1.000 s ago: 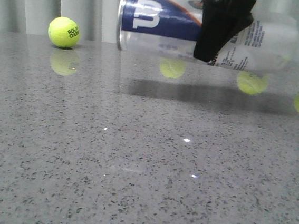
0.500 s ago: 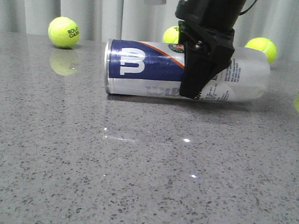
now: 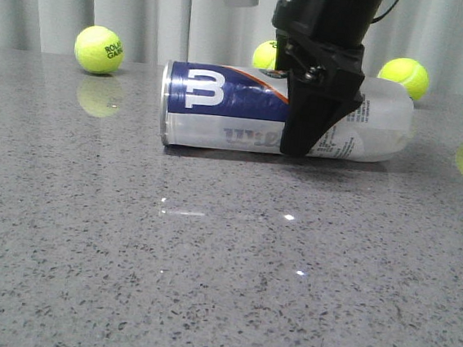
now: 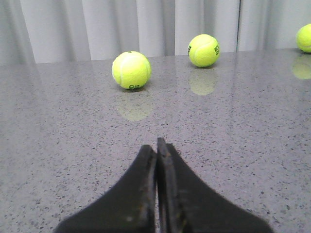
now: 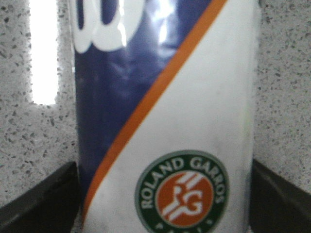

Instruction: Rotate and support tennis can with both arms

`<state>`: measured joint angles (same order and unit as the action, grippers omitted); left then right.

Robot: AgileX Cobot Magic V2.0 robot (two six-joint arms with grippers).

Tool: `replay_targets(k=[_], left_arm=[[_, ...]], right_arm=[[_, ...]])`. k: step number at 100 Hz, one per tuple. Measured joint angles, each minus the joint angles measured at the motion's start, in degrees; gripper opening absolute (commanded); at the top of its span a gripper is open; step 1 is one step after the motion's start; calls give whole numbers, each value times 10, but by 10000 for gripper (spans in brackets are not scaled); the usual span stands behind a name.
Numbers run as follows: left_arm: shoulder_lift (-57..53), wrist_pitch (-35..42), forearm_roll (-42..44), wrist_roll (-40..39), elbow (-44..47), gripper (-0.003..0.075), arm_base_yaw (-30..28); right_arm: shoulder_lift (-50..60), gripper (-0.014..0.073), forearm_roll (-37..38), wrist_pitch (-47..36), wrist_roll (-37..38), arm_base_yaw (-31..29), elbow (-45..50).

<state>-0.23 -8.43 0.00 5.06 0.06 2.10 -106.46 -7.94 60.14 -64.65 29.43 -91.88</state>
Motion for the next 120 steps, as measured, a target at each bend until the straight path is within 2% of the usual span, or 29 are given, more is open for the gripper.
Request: replay_targets(k=[25,32,37,52,60,72,89,96,108,120], left_arm=[[0,0,0,0,0,-19,0],[0,0,0,0,0,-19,0],[0,0,0,0,0,-19,0],[0,0,0,0,0,-19,0],[0,0,0,0,0,-19,0],[0,0,0,0,0,-19,0],[0,0,0,0,0,-19,0],[0,0,0,0,0,-19,0],[0,0,0,0,0,-19,0],[0,0,0,0,0,-19,0]], right_arm=[[50,640,-1,38,0,0,-31],[69,591,-1,60,0,0,-39],[83,509,-1,74,2,0,-43],[118,97,-1,96,74,0,-46],[128,-70,-1,99,119,0,-48],[133,-69,-1,109,204,0,-49],[139,-69,-5,112,423,-6,-47],[148,-69,-5,104,490,-12,-32],[188,-69,-5,37,564,-14,28],[249,-69,-9,-51,596,-14,112]])
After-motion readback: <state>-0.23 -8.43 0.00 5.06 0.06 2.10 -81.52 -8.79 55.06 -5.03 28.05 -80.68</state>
